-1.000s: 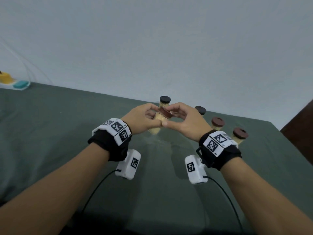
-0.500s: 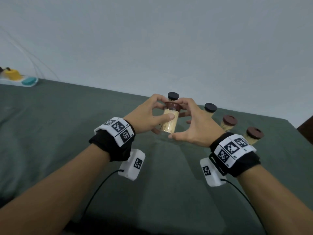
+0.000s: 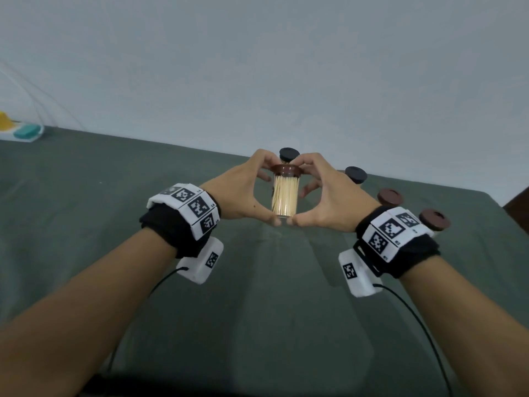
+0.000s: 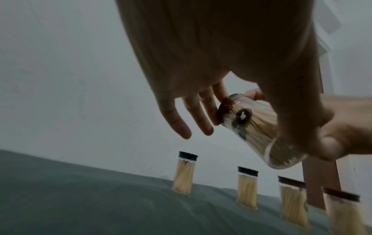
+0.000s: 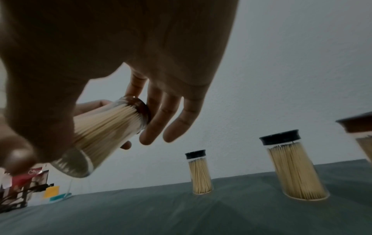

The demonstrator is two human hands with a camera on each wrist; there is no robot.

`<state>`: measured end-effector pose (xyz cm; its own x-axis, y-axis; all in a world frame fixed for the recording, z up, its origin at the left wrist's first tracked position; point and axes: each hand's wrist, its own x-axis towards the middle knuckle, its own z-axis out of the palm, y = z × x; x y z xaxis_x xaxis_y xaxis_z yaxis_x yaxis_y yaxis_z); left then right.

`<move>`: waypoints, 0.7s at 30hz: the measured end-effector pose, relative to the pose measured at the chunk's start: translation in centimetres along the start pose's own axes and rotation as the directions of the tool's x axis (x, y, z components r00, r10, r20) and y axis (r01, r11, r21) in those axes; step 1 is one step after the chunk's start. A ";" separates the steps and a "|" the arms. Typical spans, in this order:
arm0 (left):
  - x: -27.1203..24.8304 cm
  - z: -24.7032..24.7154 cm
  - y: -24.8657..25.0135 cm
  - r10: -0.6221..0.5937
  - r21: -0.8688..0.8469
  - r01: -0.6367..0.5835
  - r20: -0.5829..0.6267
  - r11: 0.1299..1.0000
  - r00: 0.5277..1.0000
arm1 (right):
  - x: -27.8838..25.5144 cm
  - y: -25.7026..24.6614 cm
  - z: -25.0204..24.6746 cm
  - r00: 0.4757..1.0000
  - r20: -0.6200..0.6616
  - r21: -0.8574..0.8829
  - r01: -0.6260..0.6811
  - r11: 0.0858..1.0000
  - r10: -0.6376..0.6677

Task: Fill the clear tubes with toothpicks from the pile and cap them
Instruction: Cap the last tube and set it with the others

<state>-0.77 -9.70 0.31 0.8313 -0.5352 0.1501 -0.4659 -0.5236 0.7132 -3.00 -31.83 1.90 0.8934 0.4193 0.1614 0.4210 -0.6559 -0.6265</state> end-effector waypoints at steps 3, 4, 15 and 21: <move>0.7 -0.6 -0.3 -0.087 -0.003 0.087 -0.005 0.996 0.996 | 1.1 0.2 0.5 1.000 -0.003 -0.015 0.001 1.000 -0.002; 1.1 -0.6 -0.5 -0.103 -0.013 0.102 -0.055 0.995 0.993 | 1.7 0.3 0.8 1.000 -0.010 -0.021 -0.002 1.000 0.002; 5.3 -1.6 -5.7 -0.307 -0.174 0.255 -0.447 0.951 0.840 | 11.6 4.9 2.4 0.984 -0.046 -0.447 -0.174 0.878 0.171; 5.4 -2.7 -7.9 -0.326 -0.112 0.309 -0.439 0.944 0.837 | 14.8 7.4 2.9 0.936 -0.196 -0.344 -0.344 0.874 0.292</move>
<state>8.25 -6.62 -2.65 0.9810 0.0139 0.1936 -0.1489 -0.5856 0.7968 12.93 -28.64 -2.58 0.9900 0.0779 0.1177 0.1139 -0.9332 -0.3407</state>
